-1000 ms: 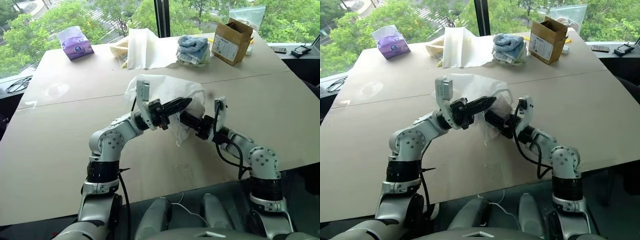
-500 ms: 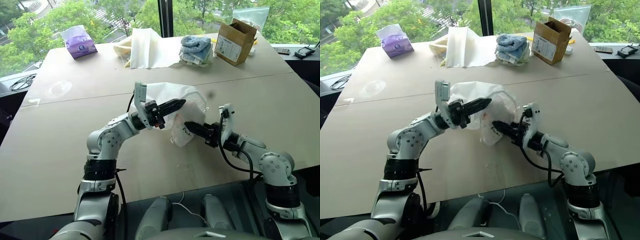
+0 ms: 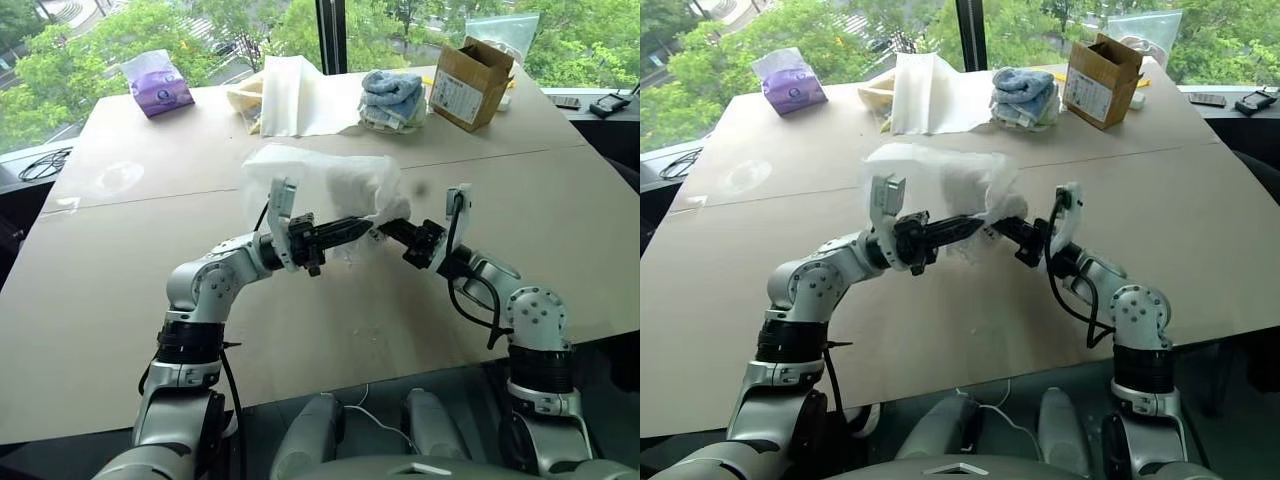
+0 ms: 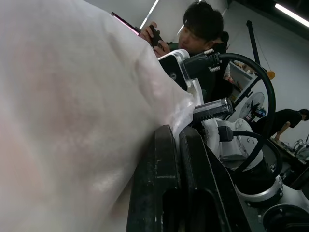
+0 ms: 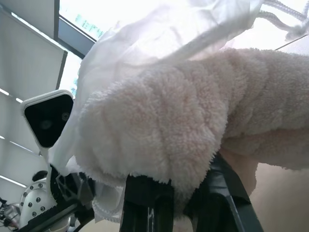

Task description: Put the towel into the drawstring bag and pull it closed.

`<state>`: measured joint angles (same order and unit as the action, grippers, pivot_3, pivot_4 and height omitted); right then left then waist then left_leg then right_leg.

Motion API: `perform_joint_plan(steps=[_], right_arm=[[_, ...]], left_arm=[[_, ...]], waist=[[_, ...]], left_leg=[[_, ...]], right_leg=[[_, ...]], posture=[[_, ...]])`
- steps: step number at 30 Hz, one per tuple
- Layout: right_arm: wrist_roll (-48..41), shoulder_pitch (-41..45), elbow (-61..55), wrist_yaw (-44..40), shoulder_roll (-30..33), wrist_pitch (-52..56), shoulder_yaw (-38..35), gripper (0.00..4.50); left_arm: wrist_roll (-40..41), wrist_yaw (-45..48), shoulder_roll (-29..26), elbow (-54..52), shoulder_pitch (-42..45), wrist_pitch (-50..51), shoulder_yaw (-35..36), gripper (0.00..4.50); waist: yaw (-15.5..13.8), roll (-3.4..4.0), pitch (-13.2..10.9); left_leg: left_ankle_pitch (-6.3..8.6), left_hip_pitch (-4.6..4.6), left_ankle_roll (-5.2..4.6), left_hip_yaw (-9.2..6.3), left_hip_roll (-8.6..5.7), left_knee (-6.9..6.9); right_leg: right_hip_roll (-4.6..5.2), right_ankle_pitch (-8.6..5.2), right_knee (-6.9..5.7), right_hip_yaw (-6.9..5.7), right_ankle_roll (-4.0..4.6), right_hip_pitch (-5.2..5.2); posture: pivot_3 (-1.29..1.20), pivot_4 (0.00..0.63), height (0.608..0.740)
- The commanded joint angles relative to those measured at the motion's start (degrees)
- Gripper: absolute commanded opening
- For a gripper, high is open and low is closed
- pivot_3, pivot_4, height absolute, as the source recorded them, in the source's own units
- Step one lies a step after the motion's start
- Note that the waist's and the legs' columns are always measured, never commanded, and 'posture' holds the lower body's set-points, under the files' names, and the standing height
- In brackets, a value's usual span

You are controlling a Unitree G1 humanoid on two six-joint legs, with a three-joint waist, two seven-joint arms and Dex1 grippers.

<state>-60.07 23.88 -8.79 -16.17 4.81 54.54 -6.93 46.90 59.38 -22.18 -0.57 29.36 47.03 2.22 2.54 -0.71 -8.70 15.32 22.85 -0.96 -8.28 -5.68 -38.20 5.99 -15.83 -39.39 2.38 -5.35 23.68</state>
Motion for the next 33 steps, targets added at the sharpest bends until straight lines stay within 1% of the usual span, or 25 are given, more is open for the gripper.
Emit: perform_joint_plan(steps=[1, 5, 12, 16, 18, 19, 20, 21, 22, 23, 25, 28, 30, 33], right_arm=[[0.9, 2.1, 0.0, -2.7, -1.6, -1.4, 2.6, 0.06], [2.1, 2.8, 1.1, -4.5, -3.2, -2.2, 4.4, 0.06], [3.3, 4.7, 4.0, -6.4, -5.8, -3.0, 5.1, 0.06], [5.4, 6.5, 6.7, -7.0, -7.3, -4.7, 5.2, 0.06], [8.0, 7.0, 7.4, -6.9, -8.0, -8.4, 4.8, 0.81], [7.5, 6.9, 6.9, -7.4, -8.3, -9.0, 4.0, 1.13], [7.0, 6.8, 6.6, -7.9, -8.5, -9.2, 3.5, 1.70], [7.5, 6.5, 6.5, -6.5, -8.9, -10.2, 2.5, 1.85], [8.0, 6.2, 6.7, -5.2, -9.0, -10.8, 1.7, 2.33], [8.5, 5.6, 6.6, -4.9, -8.5, -11.1, 1.5, 2.65], [9.6, 3.7, 5.5, -5.7, -6.8, -10.9, 1.9, 3.52], [10.6, 0.2, 2.8, -7.4, -4.0, -10.6, 2.9, 3.52], [11.9, -3.0, -1.1, -10.0, -0.3, -10.5, 4.8, 3.52], [13.9, -6.2, -4.5, -12.2, 3.6, -11.2, 6.8, 3.52]], left_arm=[[1.5, 1.1, 0.0, -2.7, 0.0, 0.6, -0.5, 0.00], [1.9, 0.9, 0.5, -3.1, 0.0, 1.1, -0.6, 0.00], [2.8, 0.4, 0.9, -4.2, -0.5, 2.3, -0.5, 0.00], [2.9, 0.3, 1.0, -4.5, -0.5, 2.4, -0.7, 0.00], [2.9, 0.1, 1.0, -4.4, -0.4, 2.3, -0.4, 0.00], [2.9, -0.1, 1.0, -4.2, -0.2, 2.1, -0.1, 0.00], [2.9, -0.1, 1.0, -4.0, 0.0, 1.9, 0.1, 0.00], [3.0, -0.4, 1.0, -3.3, 0.4, 1.8, 0.7, 0.00], [3.1, -0.7, 1.0, -2.7, 0.8, 1.7, 1.2, 0.00], [3.2, -1.0, 0.9, -2.1, 1.3, 1.6, 1.7, 0.00], [3.1, -1.4, 0.8, -1.1, 2.1, 1.1, 2.4, 0.00], [3.4, -2.2, 0.6, 0.6, 3.2, 1.1, 3.9, 0.00], [4.3, -3.1, 0.5, 1.6, 4.2, 1.5, 5.6, 0.00], [5.3, -4.4, 0.9, 3.1, 5.5, 2.0, 7.3, 0.00]], waist=[[0.0, 0.00, 0.0], [0.0, 0.00, 0.0], [0.0, 0.00, 0.0], [0.0, 0.00, 0.0], [0.0, 0.00, 0.0], [0.0, 0.01, 0.0], [0.0, 0.01, 0.0], [0.0, 0.01, 0.0], [0.0, 0.00, 0.0], [-0.1, 0.00, 0.0], [-0.1, 0.00, 0.0], [0.0, 0.01, 0.0], [-0.1, 0.00, 0.0], [0.0, 0.00, 0.0]], left_leg=[[0.00, 0.00, 0.00, 0.00, 0.00, 0.00], [0.00, 0.00, 0.00, 0.00, 0.00, 0.01], [0.00, 0.00, 0.00, -0.01, 0.00, 0.01], [0.00, 0.00, 0.00, -0.02, 0.00, 0.01], [0.00, 0.00, 0.00, -0.02, 0.00, 0.01], [0.00, 0.00, 0.00, -0.02, 0.00, 0.01], [0.00, 0.00, 0.01, -0.02, 0.00, 0.01], [0.00, 0.00, 0.00, -0.02, 0.00, 0.01], [0.00, 0.00, 0.01, -0.02, 0.00, 0.01], [0.00, 0.00, 0.01, -0.03, 0.00, 0.01], [0.00, 0.00, 0.01, -0.02, -0.01, 0.00], [0.00, 0.00, 0.00, -0.02, -0.01, 0.02], [0.00, 0.00, 0.00, -0.03, -0.01, 0.04], [0.00, 0.01, 0.00, -0.01, -0.01, 0.05]], right_leg=[[0.00, 0.00, 0.00, 0.00, 0.00, 0.00], [0.00, 0.00, 0.00, 0.00, 0.00, 0.00], [0.00, 0.00, 0.00, -0.01, 0.00, 0.00], [0.00, 0.00, 0.00, -0.01, 0.00, 0.01], [0.00, 0.00, 0.00, -0.01, 0.00, 0.01], [0.00, 0.00, 0.00, -0.01, 0.00, 0.01], [0.00, 0.00, 0.00, -0.02, 0.00, 0.01], [0.00, 0.00, 0.00, -0.02, 0.00, 0.01], [0.01, 0.00, 0.00, -0.02, 0.00, 0.01], [0.01, 0.00, 0.00, -0.02, 0.00, 0.01], [0.01, 0.00, 0.00, -0.02, 0.00, 0.00], [0.01, 0.00, 0.01, -0.02, 0.00, 0.01], [0.01, 0.00, 0.02, -0.02, 0.00, 0.02], [0.00, 0.00, 0.06, -0.01, 0.00, 0.02]], posture=[[0.00, 0.150, 0.740], [0.00, 0.150, 0.740], [0.00, 0.150, 0.740], [0.00, 0.150, 0.740], [0.00, 0.150, 0.740], [0.00, 0.150, 0.740], [0.00, 0.150, 0.740], [0.00, 0.150, 0.740], [0.00, 0.150, 0.740], [0.00, 0.150, 0.740], [0.00, 0.150, 0.740], [0.00, 0.150, 0.740], [0.00, 0.150, 0.740], [0.00, 0.150, 0.740]])
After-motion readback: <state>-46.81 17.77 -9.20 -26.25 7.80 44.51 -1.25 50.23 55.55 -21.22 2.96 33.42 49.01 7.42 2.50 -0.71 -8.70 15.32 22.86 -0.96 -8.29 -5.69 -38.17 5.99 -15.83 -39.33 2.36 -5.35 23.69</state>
